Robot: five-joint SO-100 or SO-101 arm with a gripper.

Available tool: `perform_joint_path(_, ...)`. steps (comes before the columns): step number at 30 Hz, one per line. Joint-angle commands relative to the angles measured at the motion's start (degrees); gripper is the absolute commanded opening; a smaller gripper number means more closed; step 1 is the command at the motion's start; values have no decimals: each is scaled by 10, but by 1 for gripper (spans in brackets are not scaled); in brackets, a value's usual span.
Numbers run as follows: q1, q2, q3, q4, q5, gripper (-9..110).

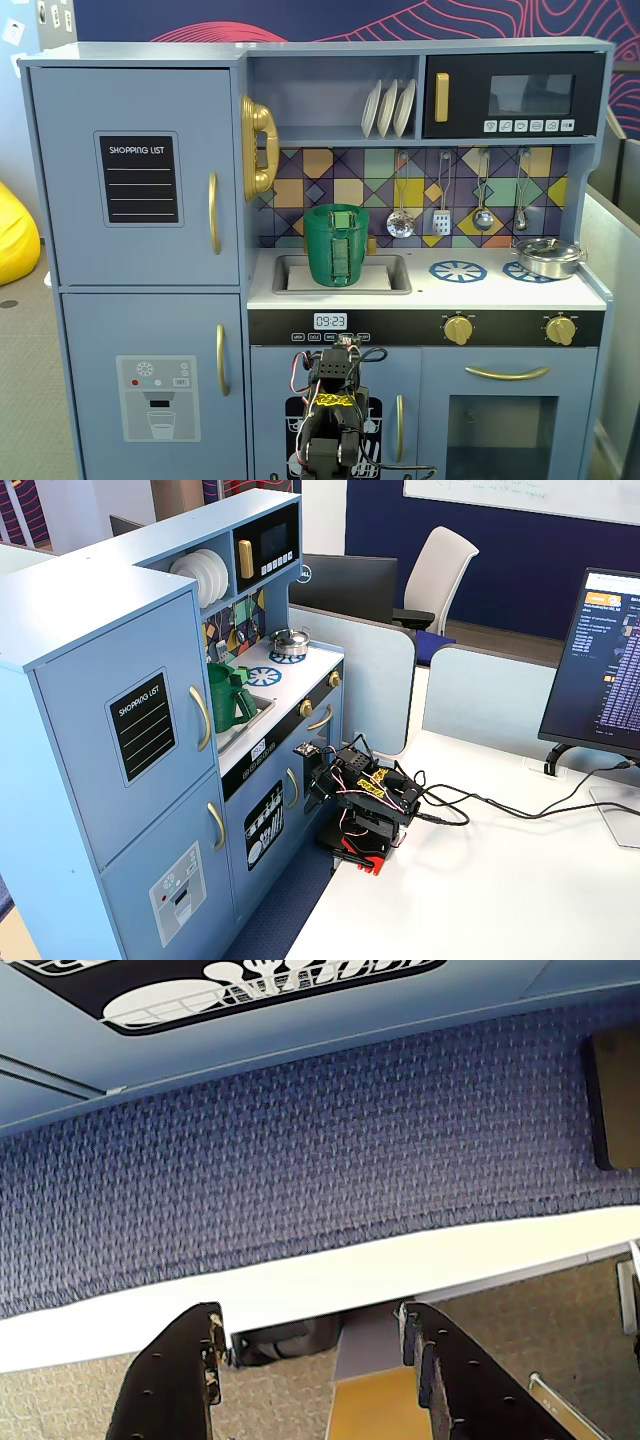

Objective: Take off the lid from the green recipient and place it on the counter

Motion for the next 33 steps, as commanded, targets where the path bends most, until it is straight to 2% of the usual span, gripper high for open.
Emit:
perform_joint_path(1, 33, -3, -4, 102, 1, 0)
perform_joint_path(16, 33, -3, -4, 102, -6, 0)
perform_joint_path(19, 47, -4, -11, 54, -25, 0)
perform_joint_path(26, 138, -46, -228, -16, -141, 0)
perform_joint_path(29, 171, -81, -333, -72, -119, 0)
perform_joint_path(33, 164, -67, -403, -170, -78, 0)
